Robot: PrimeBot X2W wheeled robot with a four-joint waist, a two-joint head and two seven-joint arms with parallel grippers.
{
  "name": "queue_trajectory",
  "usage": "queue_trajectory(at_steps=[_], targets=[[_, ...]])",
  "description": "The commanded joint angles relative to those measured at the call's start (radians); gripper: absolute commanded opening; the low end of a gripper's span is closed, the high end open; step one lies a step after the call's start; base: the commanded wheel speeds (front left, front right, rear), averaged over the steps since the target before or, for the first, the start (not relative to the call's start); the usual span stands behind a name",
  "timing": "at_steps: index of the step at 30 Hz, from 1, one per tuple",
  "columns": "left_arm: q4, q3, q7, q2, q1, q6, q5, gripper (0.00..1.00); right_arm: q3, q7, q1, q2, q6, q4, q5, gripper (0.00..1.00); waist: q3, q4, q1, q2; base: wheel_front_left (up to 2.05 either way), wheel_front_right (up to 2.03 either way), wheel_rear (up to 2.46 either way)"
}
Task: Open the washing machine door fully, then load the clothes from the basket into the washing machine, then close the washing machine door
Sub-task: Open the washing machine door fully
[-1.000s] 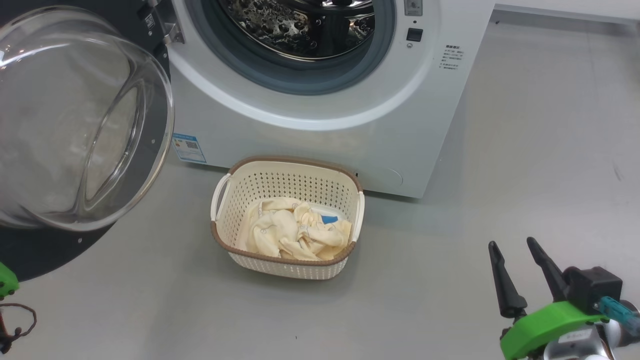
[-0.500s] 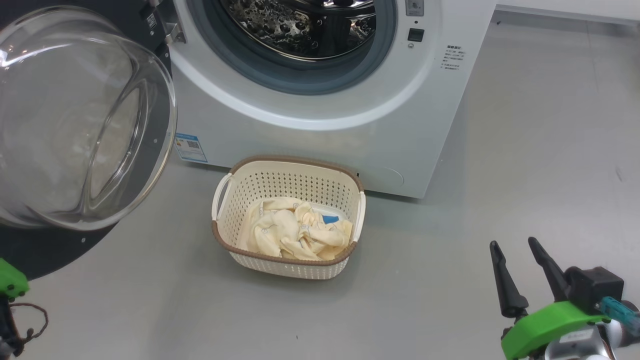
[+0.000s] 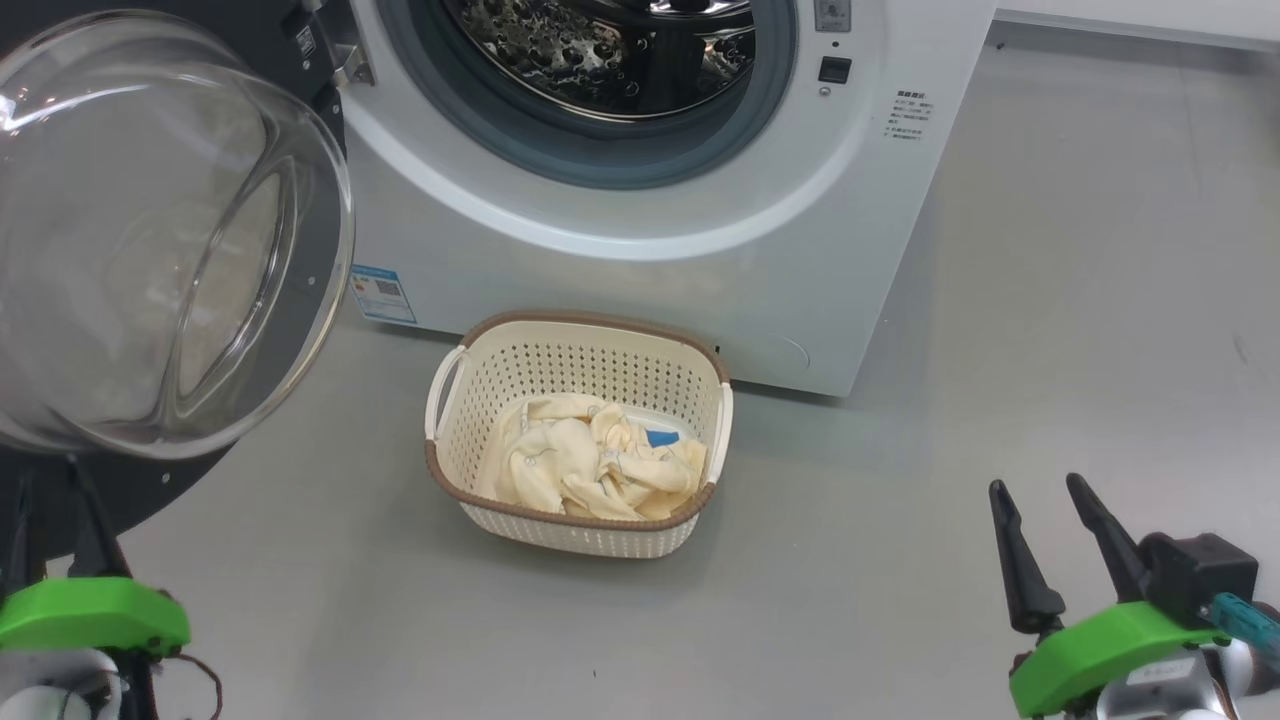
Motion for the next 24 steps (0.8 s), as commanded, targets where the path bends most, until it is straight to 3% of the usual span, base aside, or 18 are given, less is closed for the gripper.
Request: queue_trajectory(at_steps=[1, 2, 5, 7, 24], targets=[[-0.041, 0.041, -0.014, 0.032, -0.031, 0.07, 0.012, 0.47, 0.016, -0.012, -0.044, -0.009, 0.004, -0.033, 0.003, 1.0, 0.0, -0.001, 0.0, 0.0, 0.0, 0.0, 0.0], [-0.058, 0.034, -0.014, 0.025, -0.022, 0.069, 0.018, 0.49, 0.016, -0.012, -0.044, -0.009, 0.004, -0.033, 0.003, 1.0, -0.001, -0.002, 0.0, 0.0, 0.0, 0.0, 0.0], [-0.101, 0.008, -0.014, 0.01, -0.003, 0.069, 0.038, 0.9, 0.017, -0.015, -0.043, -0.009, 0.004, -0.03, 0.004, 1.0, -0.004, -0.008, 0.0, 0.0, 0.0, 0.0, 0.0], [-0.122, -0.009, -0.014, 0.005, 0.006, 0.067, 0.048, 1.0, 0.017, -0.016, -0.043, -0.009, 0.004, -0.027, 0.005, 1.0, -0.007, -0.014, 0.0, 0.0, 0.0, 0.0, 0.0], [-0.196, -0.166, 0.014, -0.059, 0.042, 0.048, 0.103, 1.0, 0.022, -0.025, -0.048, -0.009, 0.004, -0.014, -0.005, 1.0, -0.018, -0.101, 0.0, 0.0, 0.0, 0.0, 0.0]])
